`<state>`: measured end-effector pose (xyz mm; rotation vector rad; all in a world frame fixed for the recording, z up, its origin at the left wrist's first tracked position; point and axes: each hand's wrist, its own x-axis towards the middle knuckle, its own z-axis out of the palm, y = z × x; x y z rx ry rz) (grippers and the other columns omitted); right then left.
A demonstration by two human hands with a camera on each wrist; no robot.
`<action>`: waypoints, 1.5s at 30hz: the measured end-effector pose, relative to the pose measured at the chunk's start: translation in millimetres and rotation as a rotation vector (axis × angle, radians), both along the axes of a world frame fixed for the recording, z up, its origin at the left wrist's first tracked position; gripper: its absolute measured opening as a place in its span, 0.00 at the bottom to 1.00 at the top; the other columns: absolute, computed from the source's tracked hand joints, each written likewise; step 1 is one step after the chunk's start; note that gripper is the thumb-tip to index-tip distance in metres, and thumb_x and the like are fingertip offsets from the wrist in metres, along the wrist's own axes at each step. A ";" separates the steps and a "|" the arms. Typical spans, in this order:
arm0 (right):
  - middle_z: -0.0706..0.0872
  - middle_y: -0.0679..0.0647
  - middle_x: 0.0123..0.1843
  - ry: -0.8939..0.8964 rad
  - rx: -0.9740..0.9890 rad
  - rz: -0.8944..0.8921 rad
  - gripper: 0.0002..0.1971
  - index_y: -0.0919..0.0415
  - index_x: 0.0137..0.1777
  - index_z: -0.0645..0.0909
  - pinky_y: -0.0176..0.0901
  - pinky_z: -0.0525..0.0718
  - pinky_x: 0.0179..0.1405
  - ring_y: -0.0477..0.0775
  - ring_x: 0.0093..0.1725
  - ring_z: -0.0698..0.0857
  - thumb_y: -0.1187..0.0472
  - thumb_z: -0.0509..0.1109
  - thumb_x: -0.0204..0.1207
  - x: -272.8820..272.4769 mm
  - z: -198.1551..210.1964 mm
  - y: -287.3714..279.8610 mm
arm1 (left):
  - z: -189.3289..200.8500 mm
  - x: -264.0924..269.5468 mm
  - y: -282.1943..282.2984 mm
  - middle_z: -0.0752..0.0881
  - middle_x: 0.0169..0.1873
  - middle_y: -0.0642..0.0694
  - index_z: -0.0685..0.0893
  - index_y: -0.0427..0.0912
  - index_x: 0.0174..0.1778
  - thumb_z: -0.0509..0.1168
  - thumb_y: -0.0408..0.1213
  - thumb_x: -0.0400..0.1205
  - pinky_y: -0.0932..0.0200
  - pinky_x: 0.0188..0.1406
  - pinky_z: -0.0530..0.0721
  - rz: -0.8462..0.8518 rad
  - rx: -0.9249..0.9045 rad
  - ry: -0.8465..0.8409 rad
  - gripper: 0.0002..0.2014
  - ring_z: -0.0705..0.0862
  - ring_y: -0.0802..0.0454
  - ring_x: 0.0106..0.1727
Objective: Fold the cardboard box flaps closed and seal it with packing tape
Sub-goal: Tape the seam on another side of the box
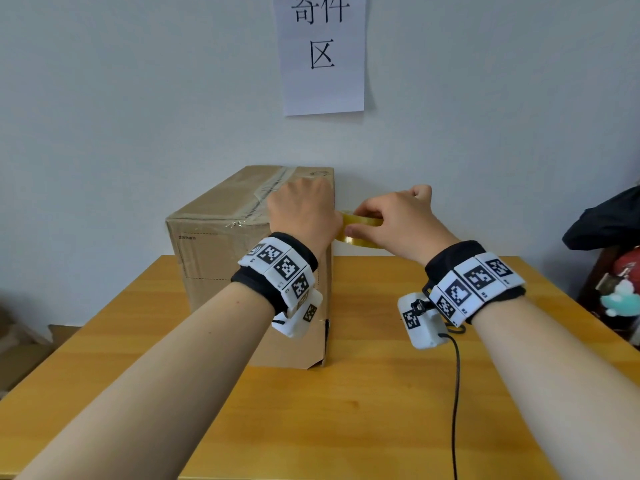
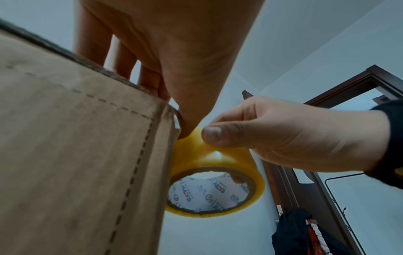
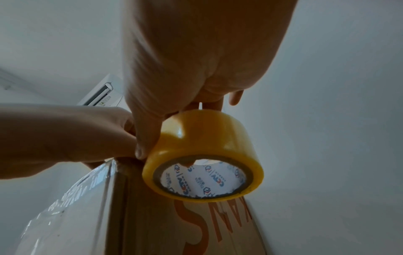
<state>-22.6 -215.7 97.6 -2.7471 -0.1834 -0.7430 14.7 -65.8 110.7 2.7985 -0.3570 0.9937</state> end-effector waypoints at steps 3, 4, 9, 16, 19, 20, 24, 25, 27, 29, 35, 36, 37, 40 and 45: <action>0.87 0.45 0.42 -0.012 -0.013 -0.024 0.21 0.43 0.53 0.88 0.49 0.58 0.51 0.56 0.55 0.65 0.29 0.66 0.75 1.6 1.3 2.1 | 0.0 -1.0 0.8 0.87 0.41 0.50 0.87 0.50 0.49 0.65 0.41 0.78 0.56 0.32 0.68 0.001 -0.004 0.010 0.08 0.75 0.49 0.36; 0.87 0.45 0.41 -0.015 -0.014 -0.030 0.21 0.43 0.53 0.88 0.49 0.58 0.51 0.57 0.55 0.65 0.29 0.66 0.75 1.7 1.9 2.6 | 0.0 -1.5 0.8 0.87 0.42 0.50 0.88 0.50 0.50 0.65 0.41 0.78 0.56 0.32 0.69 -0.002 -0.007 0.012 0.08 0.75 0.48 0.37; 0.86 0.44 0.40 -0.042 -0.007 -0.033 0.18 0.44 0.50 0.88 0.50 0.58 0.53 0.52 0.50 0.68 0.33 0.68 0.77 -1.3 5.6 4.9 | 0.8 -3.5 1.2 0.87 0.42 0.49 0.87 0.49 0.49 0.65 0.41 0.77 0.55 0.33 0.70 -0.010 -0.011 0.018 0.08 0.75 0.48 0.38; 0.87 0.42 0.40 -0.029 0.029 -0.033 0.19 0.44 0.49 0.88 0.51 0.60 0.54 0.52 0.52 0.72 0.31 0.67 0.76 -0.2 4.2 3.2 | -1.4 -2.2 1.2 0.85 0.38 0.51 0.87 0.50 0.44 0.65 0.40 0.77 0.58 0.28 0.66 -0.003 -0.009 0.007 0.05 0.76 0.48 0.34; 0.86 0.42 0.40 -0.039 0.036 -0.054 0.18 0.44 0.48 0.88 0.51 0.60 0.53 0.52 0.52 0.73 0.32 0.66 0.76 0.2 2.1 0.5 | -1.1 -2.5 1.6 0.85 0.36 0.51 0.86 0.49 0.43 0.65 0.40 0.76 0.59 0.27 0.65 -0.011 -0.010 0.003 0.05 0.76 0.48 0.33; 0.86 0.41 0.40 -0.040 0.039 -0.059 0.18 0.43 0.47 0.87 0.51 0.60 0.53 0.52 0.52 0.73 0.32 0.66 0.76 0.0 1.2 0.2 | -1.5 -2.3 1.6 0.85 0.36 0.52 0.86 0.49 0.42 0.65 0.40 0.76 0.59 0.27 0.65 -0.012 -0.008 0.000 0.05 0.76 0.49 0.33; 0.86 0.41 0.41 -0.048 0.027 -0.065 0.17 0.42 0.48 0.87 0.51 0.60 0.53 0.52 0.54 0.75 0.32 0.65 0.78 1.0 -1.7 -0.9 | -1.5 -2.6 3.9 0.86 0.37 0.52 0.86 0.50 0.44 0.64 0.40 0.77 0.58 0.30 0.68 -0.034 -0.014 0.000 0.06 0.78 0.49 0.35; 0.87 0.41 0.42 -0.045 0.021 -0.068 0.18 0.43 0.49 0.88 0.51 0.60 0.53 0.52 0.54 0.74 0.32 0.65 0.78 1.7 -1.5 -1.8 | -0.4 -2.7 5.3 0.87 0.39 0.52 0.87 0.51 0.46 0.64 0.42 0.77 0.57 0.31 0.69 -0.048 -0.007 0.006 0.06 0.80 0.49 0.36; 0.87 0.42 0.42 -0.032 0.006 -0.071 0.20 0.44 0.51 0.89 0.51 0.60 0.53 0.53 0.54 0.71 0.32 0.65 0.78 2.2 1.7 -4.0 | 3.7 -2.2 9.9 0.88 0.42 0.53 0.87 0.53 0.49 0.65 0.47 0.78 0.56 0.36 0.72 -0.094 0.003 0.057 0.09 0.85 0.48 0.44; 0.86 0.43 0.42 -0.008 -0.017 -0.064 0.20 0.43 0.53 0.89 0.51 0.59 0.52 0.54 0.54 0.68 0.32 0.65 0.78 1.3 7.5 -6.2 | 11.7 -0.7 17.0 0.88 0.46 0.56 0.87 0.57 0.52 0.65 0.54 0.79 0.56 0.42 0.77 -0.157 -0.013 0.197 0.11 0.86 0.50 0.51; 0.87 0.42 0.47 0.030 -0.105 -0.063 0.15 0.39 0.59 0.86 0.51 0.58 0.54 0.51 0.52 0.65 0.36 0.66 0.80 4.8 19.9 -9.9 | 52.8 3.0 25.7 0.90 0.48 0.57 0.90 0.53 0.54 0.70 0.45 0.81 0.67 0.38 0.78 -0.432 -0.086 0.549 0.08 0.85 0.61 0.48; 0.87 0.41 0.49 0.028 -0.127 -0.062 0.14 0.39 0.59 0.86 0.50 0.57 0.54 0.50 0.54 0.69 0.37 0.66 0.80 6.7 21.7 -10.0 | 58.3 5.0 22.3 0.90 0.51 0.55 0.90 0.52 0.56 0.70 0.43 0.81 0.64 0.40 0.83 -0.473 -0.113 0.577 0.09 0.86 0.58 0.51; 0.88 0.41 0.50 0.029 -0.151 -0.059 0.14 0.38 0.60 0.86 0.51 0.56 0.55 0.49 0.56 0.72 0.37 0.67 0.80 8.7 22.7 -9.9 | 62.6 6.4 18.4 0.89 0.53 0.54 0.89 0.51 0.58 0.69 0.43 0.82 0.60 0.44 0.87 -0.504 -0.135 0.600 0.10 0.86 0.56 0.54; 0.88 0.40 0.55 0.037 -0.199 -0.047 0.13 0.37 0.61 0.86 0.53 0.55 0.61 0.46 0.61 0.77 0.39 0.67 0.81 13.6 28.7 -11.4 | 74.8 11.7 3.8 0.85 0.61 0.54 0.86 0.52 0.64 0.62 0.39 0.85 0.48 0.51 0.89 -0.537 -0.161 0.664 0.14 0.82 0.52 0.63; 0.84 0.42 0.61 0.027 -0.253 -0.022 0.10 0.35 0.58 0.86 0.58 0.53 0.69 0.46 0.67 0.72 0.42 0.67 0.80 19.4 36.4 -17.4 | 89.0 22.0 -17.3 0.81 0.68 0.53 0.81 0.50 0.71 0.55 0.45 0.89 0.29 0.55 0.86 -0.552 -0.199 0.907 0.17 0.77 0.44 0.70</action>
